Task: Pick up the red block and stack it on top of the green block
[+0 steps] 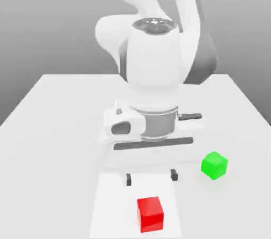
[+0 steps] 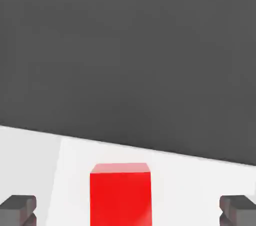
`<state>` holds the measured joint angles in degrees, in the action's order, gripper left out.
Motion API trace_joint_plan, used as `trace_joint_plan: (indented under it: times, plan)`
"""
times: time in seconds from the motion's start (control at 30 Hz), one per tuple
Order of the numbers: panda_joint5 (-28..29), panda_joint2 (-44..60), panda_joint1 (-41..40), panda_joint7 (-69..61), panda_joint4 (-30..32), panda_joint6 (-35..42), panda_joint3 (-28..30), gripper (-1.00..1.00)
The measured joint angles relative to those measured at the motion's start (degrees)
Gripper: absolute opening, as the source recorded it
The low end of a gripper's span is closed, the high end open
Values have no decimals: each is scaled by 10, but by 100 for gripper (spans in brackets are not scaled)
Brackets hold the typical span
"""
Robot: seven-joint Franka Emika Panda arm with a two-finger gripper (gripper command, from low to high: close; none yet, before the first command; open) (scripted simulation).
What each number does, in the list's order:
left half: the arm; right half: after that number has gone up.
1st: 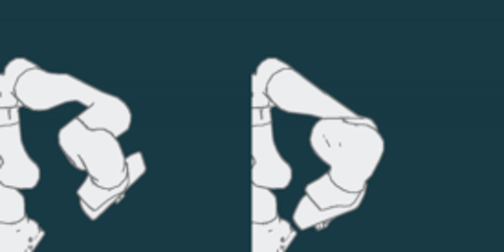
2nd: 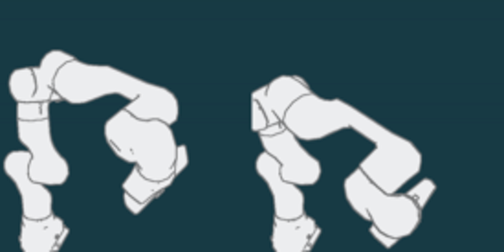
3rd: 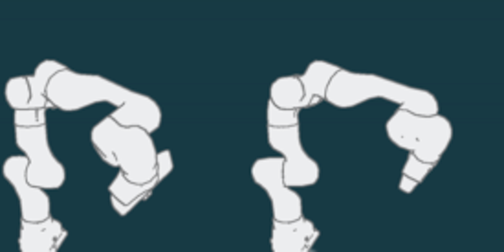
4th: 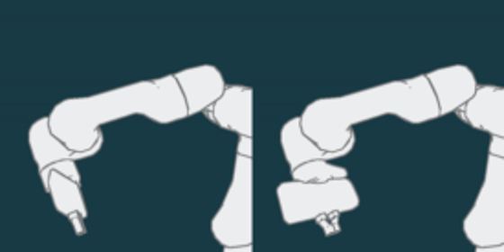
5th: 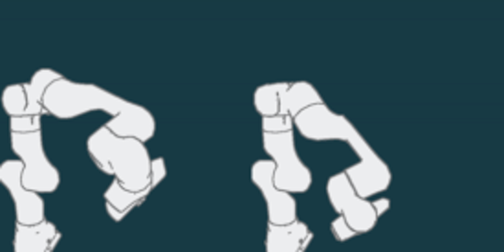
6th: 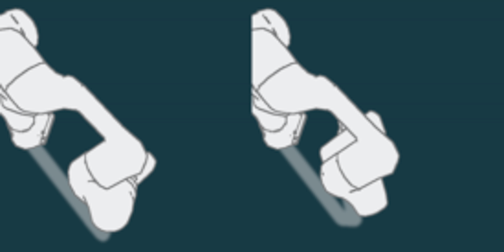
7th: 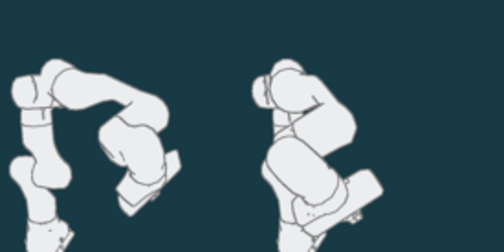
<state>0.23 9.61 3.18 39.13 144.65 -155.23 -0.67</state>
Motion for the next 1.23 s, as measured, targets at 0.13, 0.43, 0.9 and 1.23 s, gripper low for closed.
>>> trace_joint_plan:
  times: [0.13, 0.43, 0.9, 1.23]
  plan:
    - [3, 83, 1, 0, -8, -66, 1, 0]
    - [4, 92, 1, 2, -9, -73, 1, -100]
    - [-61, -188, 207, -190, 175, 21, -129, -100]
    - [31, -67, 213, -141, 187, -109, -128, 100]
